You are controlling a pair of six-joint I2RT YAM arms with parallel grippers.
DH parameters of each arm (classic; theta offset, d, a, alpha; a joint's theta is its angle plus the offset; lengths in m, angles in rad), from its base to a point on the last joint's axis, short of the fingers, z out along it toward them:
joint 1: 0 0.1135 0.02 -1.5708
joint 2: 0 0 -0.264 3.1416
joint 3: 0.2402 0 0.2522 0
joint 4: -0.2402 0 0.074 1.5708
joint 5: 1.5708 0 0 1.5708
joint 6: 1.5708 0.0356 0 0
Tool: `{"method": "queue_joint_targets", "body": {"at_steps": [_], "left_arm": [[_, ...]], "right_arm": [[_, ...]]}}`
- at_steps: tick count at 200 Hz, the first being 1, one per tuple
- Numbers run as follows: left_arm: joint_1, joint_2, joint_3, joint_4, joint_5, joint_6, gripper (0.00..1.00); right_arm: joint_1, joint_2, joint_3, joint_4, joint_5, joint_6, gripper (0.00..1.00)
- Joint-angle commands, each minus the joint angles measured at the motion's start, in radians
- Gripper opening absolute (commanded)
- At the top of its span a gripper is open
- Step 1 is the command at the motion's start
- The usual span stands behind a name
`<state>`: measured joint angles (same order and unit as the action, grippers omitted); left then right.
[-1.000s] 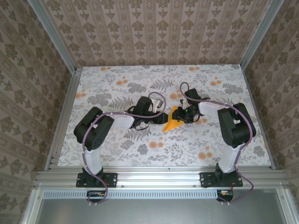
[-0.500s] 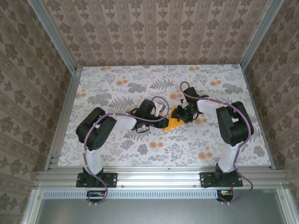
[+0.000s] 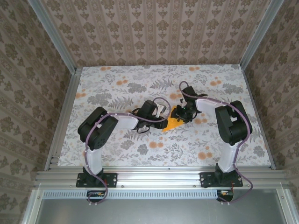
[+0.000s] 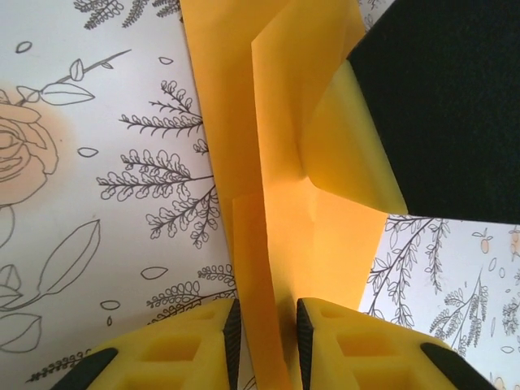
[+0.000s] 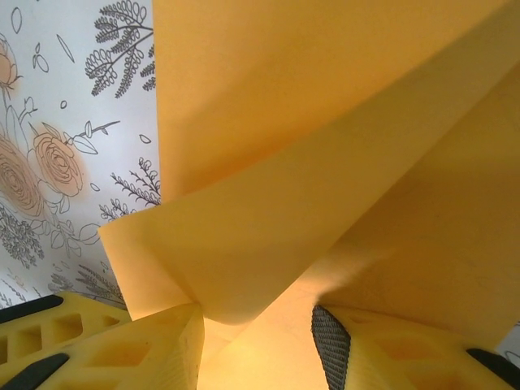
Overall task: Fold a paper plane with a square sheet of paper (pick it up from the middle)
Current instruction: Fourth fold the wing at the center of the table.
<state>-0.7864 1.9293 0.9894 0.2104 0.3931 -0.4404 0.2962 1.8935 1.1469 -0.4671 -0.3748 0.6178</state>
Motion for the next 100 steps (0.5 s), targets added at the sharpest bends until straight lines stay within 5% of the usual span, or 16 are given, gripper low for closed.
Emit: {"method": "queue_joint_targets", "body": {"at_steps": [1,100], "left_arm": [[-0.012,0.029,0.019,-0.064,-0.057,0.04,0.27],[-0.031,0.0,0.036,-0.101,-0.058,0.072,0.28]], "right_arm": [[0.002,0.081,-0.022,-0.098,0.146,0.023,0.46],[0.033,0.127,0.002,-0.149,0.246,0.019,0.45]]}}
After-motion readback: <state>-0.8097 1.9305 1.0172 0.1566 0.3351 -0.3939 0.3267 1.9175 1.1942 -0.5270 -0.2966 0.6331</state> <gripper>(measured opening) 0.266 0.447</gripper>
